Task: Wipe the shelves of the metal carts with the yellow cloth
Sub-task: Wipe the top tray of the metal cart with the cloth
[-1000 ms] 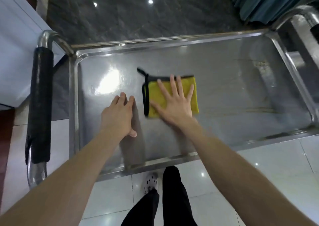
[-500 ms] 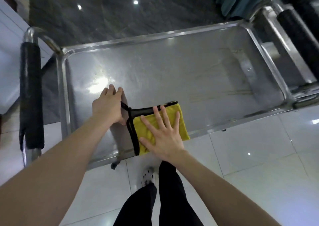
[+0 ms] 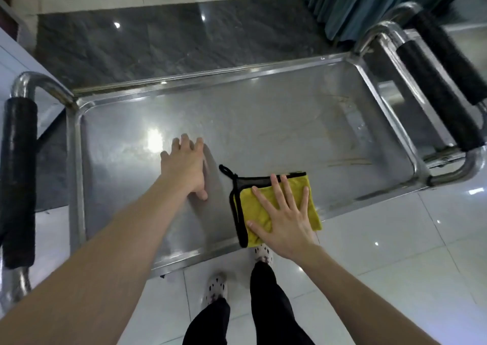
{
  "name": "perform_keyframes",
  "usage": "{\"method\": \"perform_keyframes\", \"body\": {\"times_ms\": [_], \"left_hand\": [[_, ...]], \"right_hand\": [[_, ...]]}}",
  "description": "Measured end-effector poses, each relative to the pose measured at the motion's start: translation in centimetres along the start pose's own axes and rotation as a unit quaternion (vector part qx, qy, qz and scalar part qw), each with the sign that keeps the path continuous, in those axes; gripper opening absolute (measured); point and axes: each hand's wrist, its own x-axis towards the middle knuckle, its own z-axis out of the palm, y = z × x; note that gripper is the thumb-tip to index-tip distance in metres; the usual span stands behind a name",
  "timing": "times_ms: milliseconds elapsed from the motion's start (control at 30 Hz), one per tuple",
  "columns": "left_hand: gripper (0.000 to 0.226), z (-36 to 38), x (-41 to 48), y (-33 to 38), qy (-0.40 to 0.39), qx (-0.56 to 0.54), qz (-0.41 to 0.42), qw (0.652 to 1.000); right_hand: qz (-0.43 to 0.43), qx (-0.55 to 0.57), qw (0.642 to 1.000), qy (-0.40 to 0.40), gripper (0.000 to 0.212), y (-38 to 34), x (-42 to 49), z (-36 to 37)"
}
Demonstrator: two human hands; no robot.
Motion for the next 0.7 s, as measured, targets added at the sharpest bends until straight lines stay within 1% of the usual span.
{"method": "perform_keyframes", "body": {"times_ms": [100, 167, 233, 300, 400, 467, 533, 633, 700], "left_hand": [[0.158, 0.0, 1.5, 1.4, 0.0, 0.0, -0.008, 1.0], [0.155, 0.5, 1.8, 1.6, 0.011, 0.0, -0.012, 1.0], [0.154, 0.7, 1.7, 1.6, 0.022, 0.006, -0.006, 1.0], [0.154, 0.6, 1.8, 1.4, 0.027, 0.014, -0.002, 1.0], [0.156, 0.3, 1.9, 1.4, 0.019, 0.007, -0.002, 1.0], [0.158, 0.3, 1.8, 1.2, 0.01, -0.006, -0.009, 1.0], [0.16, 0.1, 1.7, 1.4, 0.002, -0.006, -0.008, 1.0], [0.162, -0.3, 1.4, 1.5, -0.003, -0.005, -0.015, 1.0], [0.162, -0.6, 1.3, 1.6, -0.007, -0.007, -0.009, 1.0]], "right_hand": [[-0.007, 0.007, 1.0, -0.001, 0.078, 0.6, 1.1, -0.2], [-0.011, 0.015, 1.0, 0.003, 0.078, 1.4, 3.9, -0.7], [-0.015, 0.026, 0.999, 0.022, 0.077, 2.3, 9.6, -1.5], [-0.02, 0.041, 0.998, 0.032, 0.079, 2.5, 17.9, -2.9], [-0.024, 0.041, 0.999, -0.001, 0.083, 1.5, 29.3, -5.8], [-0.022, 0.024, 0.999, -0.011, 0.083, 0.8, 31.8, -6.1], [-0.036, 0.026, 0.999, 0.012, 0.081, 1.1, 29.2, -5.4], [-0.07, 0.042, 0.996, 0.046, 0.076, 2.2, 18.6, -3.6], [-0.088, 0.035, 0.995, 0.028, 0.076, 3.0, 11.6, -2.9]]}}
